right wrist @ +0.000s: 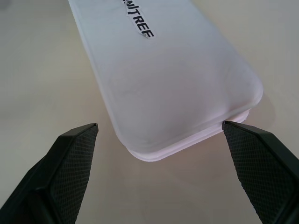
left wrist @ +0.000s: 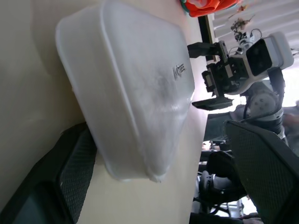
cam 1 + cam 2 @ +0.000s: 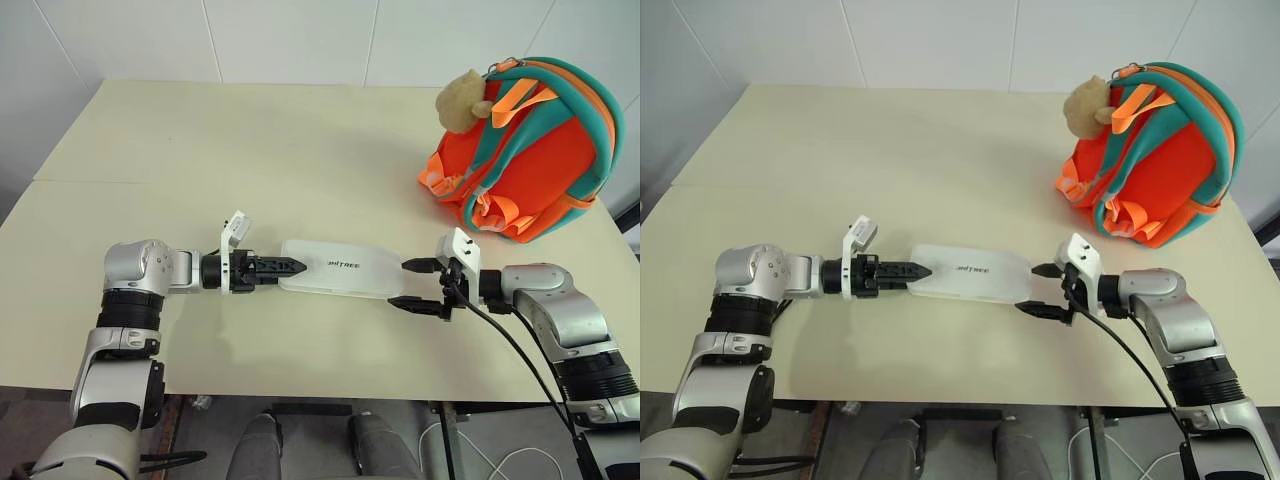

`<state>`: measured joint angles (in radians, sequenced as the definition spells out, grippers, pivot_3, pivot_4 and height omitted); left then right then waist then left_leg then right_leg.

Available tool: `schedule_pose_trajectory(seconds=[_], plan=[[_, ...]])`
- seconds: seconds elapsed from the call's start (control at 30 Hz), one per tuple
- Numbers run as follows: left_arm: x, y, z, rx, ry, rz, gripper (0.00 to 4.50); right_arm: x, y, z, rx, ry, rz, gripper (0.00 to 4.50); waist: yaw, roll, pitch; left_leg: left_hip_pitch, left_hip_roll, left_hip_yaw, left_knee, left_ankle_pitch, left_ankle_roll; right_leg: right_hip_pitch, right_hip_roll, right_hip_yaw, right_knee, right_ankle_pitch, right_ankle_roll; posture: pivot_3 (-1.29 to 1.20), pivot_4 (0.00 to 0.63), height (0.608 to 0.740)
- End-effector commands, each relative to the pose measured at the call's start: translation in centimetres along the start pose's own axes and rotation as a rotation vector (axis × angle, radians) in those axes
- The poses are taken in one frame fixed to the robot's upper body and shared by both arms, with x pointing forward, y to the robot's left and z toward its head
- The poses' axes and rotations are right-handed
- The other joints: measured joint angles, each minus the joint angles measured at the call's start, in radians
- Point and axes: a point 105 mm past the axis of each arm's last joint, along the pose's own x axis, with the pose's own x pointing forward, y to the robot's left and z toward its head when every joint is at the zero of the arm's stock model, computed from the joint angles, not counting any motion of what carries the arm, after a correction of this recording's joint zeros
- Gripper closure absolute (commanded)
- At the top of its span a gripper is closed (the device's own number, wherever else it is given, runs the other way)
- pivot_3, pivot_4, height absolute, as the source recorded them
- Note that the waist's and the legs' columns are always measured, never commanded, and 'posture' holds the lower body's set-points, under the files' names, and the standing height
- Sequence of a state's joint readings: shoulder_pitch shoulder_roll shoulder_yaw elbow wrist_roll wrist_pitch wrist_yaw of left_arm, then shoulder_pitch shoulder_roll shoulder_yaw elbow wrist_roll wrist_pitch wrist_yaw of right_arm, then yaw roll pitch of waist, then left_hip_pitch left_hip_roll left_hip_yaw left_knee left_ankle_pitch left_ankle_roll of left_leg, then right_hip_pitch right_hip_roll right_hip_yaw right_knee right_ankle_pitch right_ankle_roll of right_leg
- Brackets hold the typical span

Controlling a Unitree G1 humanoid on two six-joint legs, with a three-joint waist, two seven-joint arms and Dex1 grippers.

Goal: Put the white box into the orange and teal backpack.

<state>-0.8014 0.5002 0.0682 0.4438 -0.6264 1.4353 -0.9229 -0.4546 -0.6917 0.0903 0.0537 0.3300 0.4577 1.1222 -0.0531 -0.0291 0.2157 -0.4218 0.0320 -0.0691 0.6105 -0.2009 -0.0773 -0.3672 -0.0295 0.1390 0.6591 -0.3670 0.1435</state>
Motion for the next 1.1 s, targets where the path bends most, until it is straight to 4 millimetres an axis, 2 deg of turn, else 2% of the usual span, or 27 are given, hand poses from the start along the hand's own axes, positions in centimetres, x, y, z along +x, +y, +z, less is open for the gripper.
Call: schedule_pose_trajectory(seconds=[0.03, 0.47, 0.57, 0.83, 0.97, 1.1], plan=[[0.5, 0.4, -1.4, -0.092, 0.044, -0.012, 0.00, 0.3, 0.1, 0.8, -0.033, -0.025, 0.012, 0.01, 0.000, 0.000, 0.000, 0.000, 0.000, 0.000, 0.000, 0.000, 0.000, 0.000, 0.000, 0.000, 0.000, 0.000, 0.000, 0.00, 0.150, 0.740], [0.4, 0.1, -0.3, -0.133, -0.033, -0.061, 0.00, 0.0, 0.3, 0.5, -0.027, -0.028, 0.008, 0.01, 0.000, 0.000, 0.000, 0.000, 0.000, 0.000, 0.000, 0.000, 0.000, 0.000, 0.000, 0.000, 0.000, 0.000, 0.000, 0.00, 0.150, 0.740], [0.2, -0.9, -0.6, -0.123, -0.042, -0.137, 0.61, -0.1, 0.3, 0.5, -0.032, -0.028, 0.001, 0.00, -0.001, 0.000, 0.000, 0.000, 0.000, 0.000, 0.000, 0.000, 0.000, 0.000, 0.000, 0.000, 0.000, 0.000, 0.000, 0.00, 0.150, 0.740], [-0.2, -1.2, -2.6, -0.131, 0.039, -0.135, 2.98, -0.6, 0.2, 0.5, -0.037, -0.037, -0.011, 0.00, -0.003, 0.000, 0.000, 0.000, 0.000, 0.000, -0.001, 0.000, 0.000, -0.001, 0.000, 0.000, 0.000, 0.000, 0.000, 0.00, 0.150, 0.740], [-0.3, -1.3, -2.6, -0.123, 0.029, -0.129, 3.04, -1.1, 0.5, 0.6, -0.045, -0.058, -0.019, 0.00, -0.002, 0.000, 0.000, 0.000, 0.000, 0.000, -0.001, 0.000, 0.000, -0.001, 0.000, 0.000, 0.000, 0.000, 0.000, 0.00, 0.150, 0.740], [-0.6, -2.7, -2.5, -0.068, 0.009, -0.219, 3.04, -1.9, 0.4, 2.6, -0.098, -0.129, -0.071, 0.00, -0.004, 0.000, 0.000, 0.000, 0.000, 0.000, -0.001, 0.000, 0.000, -0.001, 0.000, 0.000, 0.000, 0.000, 0.000, 0.00, 0.150, 0.740]])
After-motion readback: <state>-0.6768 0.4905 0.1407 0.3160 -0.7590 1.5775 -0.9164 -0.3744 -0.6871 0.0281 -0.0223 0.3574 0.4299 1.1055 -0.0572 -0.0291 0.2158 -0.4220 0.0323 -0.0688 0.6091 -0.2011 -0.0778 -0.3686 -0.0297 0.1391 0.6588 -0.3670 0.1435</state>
